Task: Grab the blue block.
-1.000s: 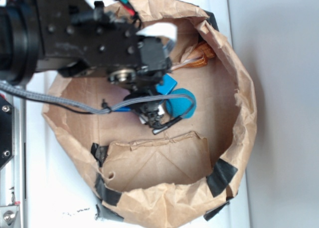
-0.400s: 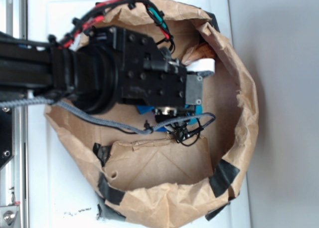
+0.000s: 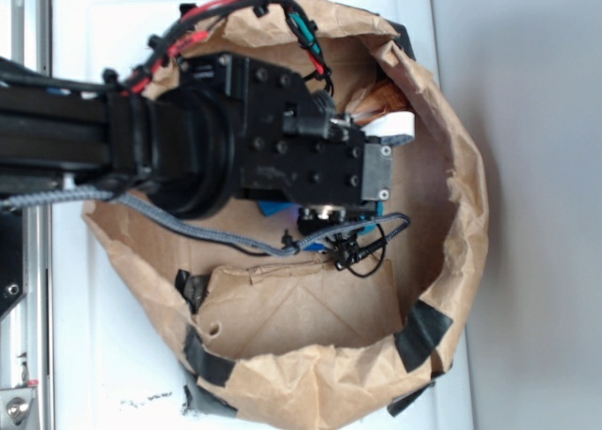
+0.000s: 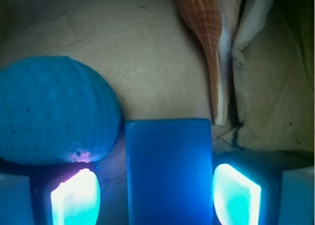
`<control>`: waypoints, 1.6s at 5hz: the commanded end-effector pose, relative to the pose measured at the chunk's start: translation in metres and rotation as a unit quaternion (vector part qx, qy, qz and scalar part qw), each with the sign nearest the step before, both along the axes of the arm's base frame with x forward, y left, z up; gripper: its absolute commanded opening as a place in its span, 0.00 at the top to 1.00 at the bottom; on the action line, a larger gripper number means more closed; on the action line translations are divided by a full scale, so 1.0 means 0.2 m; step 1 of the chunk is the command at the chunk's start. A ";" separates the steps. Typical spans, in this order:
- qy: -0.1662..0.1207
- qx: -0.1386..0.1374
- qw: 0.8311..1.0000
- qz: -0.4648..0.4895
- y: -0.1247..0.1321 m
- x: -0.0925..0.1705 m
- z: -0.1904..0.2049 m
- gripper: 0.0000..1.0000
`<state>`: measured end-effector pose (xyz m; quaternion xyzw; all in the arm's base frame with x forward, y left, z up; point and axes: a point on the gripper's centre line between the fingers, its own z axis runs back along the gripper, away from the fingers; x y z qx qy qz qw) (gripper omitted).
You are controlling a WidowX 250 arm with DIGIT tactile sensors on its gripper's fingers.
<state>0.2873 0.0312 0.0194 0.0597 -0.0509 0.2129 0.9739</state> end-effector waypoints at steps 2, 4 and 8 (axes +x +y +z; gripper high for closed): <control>-0.025 -0.004 0.999 -0.021 0.02 0.03 0.05 1.00; -0.052 -0.031 0.998 -0.006 0.07 -0.07 0.31 1.00; -0.049 0.085 0.993 0.064 -0.02 -0.10 0.69 1.00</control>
